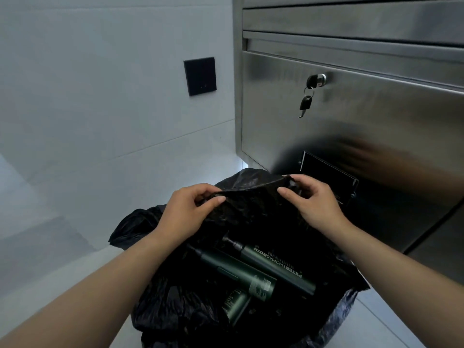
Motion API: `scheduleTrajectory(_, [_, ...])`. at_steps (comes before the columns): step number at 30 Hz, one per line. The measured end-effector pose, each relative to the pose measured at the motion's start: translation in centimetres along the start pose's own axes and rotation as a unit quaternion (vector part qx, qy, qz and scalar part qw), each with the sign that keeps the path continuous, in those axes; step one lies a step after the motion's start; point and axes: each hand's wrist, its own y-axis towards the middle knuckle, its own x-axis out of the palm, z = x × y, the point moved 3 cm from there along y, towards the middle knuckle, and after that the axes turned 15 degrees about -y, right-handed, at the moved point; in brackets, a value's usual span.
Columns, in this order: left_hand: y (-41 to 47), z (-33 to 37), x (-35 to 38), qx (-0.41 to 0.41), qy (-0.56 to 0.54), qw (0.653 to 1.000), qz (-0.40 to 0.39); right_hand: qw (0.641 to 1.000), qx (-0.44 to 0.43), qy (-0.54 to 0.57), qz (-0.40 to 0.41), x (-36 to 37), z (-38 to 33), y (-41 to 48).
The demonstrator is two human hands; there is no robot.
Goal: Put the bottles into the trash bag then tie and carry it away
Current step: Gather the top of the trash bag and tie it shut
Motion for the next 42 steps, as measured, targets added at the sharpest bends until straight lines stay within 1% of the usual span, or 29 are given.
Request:
scheduleTrajectory(4, [-0.2,-0.1,-0.4,0.008,0.009,1.000,0.010,1.000,-0.022,0.018,0.007,0.1,-0.4,0.5])
scheduleTrajectory(7, [0.1,0.4,-0.9,0.036,0.004,0.999,0.024,0.999,-0.028,0.035,0.009,-0.1,-1.2,0.9])
scheduleTrajectory(12, [2.1,2.7,-2.0,0.105,-0.004,0.992,0.070,0.992,-0.058,0.089,0.063,-1.8,-4.0,2.7])
scheduleTrajectory(14, [3.3,3.3,-2.4,0.118,-0.002,0.989,0.092,0.990,-0.056,0.099,0.080,-2.3,-4.6,3.7])
scheduleTrajectory(16, [4.5,3.3,-2.2,0.112,0.023,0.989,0.099,0.993,-0.024,0.071,0.089,-2.0,-4.0,4.4])
scheduleTrajectory(17, [4.9,3.0,-1.9,0.102,0.040,0.990,0.092,0.995,0.004,0.038,0.089,-1.7,-3.3,4.6])
scheduleTrajectory(19, [5.3,1.7,-1.1,0.075,0.090,0.991,0.063,0.992,0.057,-0.063,0.089,-1.3,-1.4,4.6])
scheduleTrajectory(20, [5.2,0.9,-0.6,0.062,0.121,0.990,0.045,0.988,0.069,-0.107,0.091,-1.3,-0.6,4.3])
scheduleTrajectory(21, [5.1,0.1,-0.3,0.052,0.149,0.987,0.031,0.985,0.069,-0.132,0.092,-1.4,0.0,3.9])
scheduleTrajectory(23, [4.7,-1.4,0.2,0.044,0.171,0.984,0.032,0.987,0.051,-0.127,0.085,-1.8,0.5,2.8])
scheduleTrajectory(25, [4.2,-2.5,0.6,0.037,0.162,0.984,0.062,0.991,0.025,-0.113,0.062,-2.2,0.9,1.4])
scheduleTrajectory(26, [3.9,-2.8,0.8,0.031,0.154,0.984,0.079,0.991,0.015,-0.123,0.047,-2.3,1.1,0.5])
scheduleTrajectory(29, [3.1,-3.4,1.3,0.012,0.115,0.986,0.117,0.980,-0.001,-0.201,0.014,-3.0,2.1,-1.4])
scheduleTrajectory(32, [2.8,-3.5,1.6,-0.002,0.088,0.988,0.128,0.968,-0.039,-0.249,0.001,-3.7,2.3,-2.3])
scheduleTrajectory(34, [2.7,-3.5,1.7,-0.006,0.080,0.988,0.131,0.966,-0.062,-0.253,0.004,-3.7,2.4,-2.8])
scheduleTrajectory(38, [2.6,-3.5,2.2,-0.010,0.078,0.988,0.130,0.973,-0.029,-0.229,-0.011,-2.9,3.4,-3.9])
scheduleTrajectory(42, [2.9,-2.8,2.6,-0.001,0.087,0.989,0.124,0.984,-0.028,-0.174,0.028,-3.1,3.0,-3.1])
